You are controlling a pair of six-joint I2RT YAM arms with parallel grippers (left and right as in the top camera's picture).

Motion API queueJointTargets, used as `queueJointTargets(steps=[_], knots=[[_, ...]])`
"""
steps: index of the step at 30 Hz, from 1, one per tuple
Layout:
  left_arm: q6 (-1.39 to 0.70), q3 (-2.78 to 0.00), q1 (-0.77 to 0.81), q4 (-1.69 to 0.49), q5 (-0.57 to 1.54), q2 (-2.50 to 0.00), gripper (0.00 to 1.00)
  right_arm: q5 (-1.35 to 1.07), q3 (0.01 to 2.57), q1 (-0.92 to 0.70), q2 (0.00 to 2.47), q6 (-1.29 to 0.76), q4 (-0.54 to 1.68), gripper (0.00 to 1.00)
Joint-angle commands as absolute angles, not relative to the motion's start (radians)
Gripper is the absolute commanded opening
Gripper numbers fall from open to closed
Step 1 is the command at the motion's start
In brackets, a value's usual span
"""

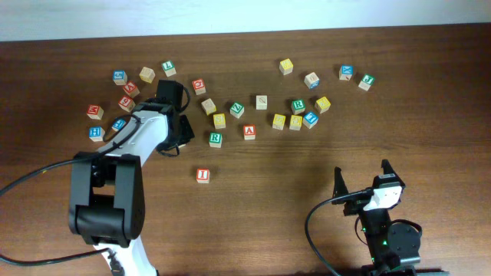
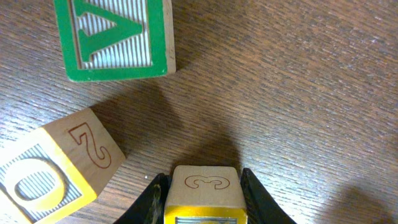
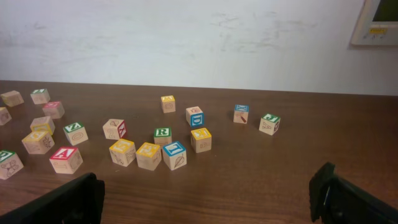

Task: Spell out ICRA
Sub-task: 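Grasp the yellow C block with the left gripper, then place the C block to the right of the I block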

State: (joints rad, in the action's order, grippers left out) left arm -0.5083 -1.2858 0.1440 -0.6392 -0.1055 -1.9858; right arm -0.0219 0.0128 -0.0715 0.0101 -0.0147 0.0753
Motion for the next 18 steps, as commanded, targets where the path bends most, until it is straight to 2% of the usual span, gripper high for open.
queueJointTargets(steps=[1, 6, 10, 12, 16, 18], knots=[[-0.499, -1.287, 0.147, -0.669, -0.11, -1.937, 0.25, -0.01, 0.006, -0.065, 0.004, -0.011, 0.079, 0.98], [-0.499, -1.287, 0.148, -0.71, -0.093, -1.861, 0.25, -0.01, 0.006, -0.065, 0.004, -0.011, 0.079, 0.98], [-0.499, -1.287, 0.148, -0.804, 0.078, -1.75, 0.22, -0.01, 0.006, -0.065, 0.004, -0.011, 0.079, 0.98], [-0.499, -1.287, 0.166, -0.87, 0.273, -1.705, 0.21, -0.01, 0.006, -0.065, 0.004, -0.011, 0.079, 0.98], [-0.499, -1.24, 0.317, -0.925, 0.307, -1.702, 0.19, -0.01, 0.006, -0.065, 0.004, -0.011, 0.079, 0.98], [-0.526, -1.2, 0.399, -0.916, 0.258, -1.702, 0.19, -0.01, 0.006, -0.065, 0.004, -0.011, 0.079, 0.98]])
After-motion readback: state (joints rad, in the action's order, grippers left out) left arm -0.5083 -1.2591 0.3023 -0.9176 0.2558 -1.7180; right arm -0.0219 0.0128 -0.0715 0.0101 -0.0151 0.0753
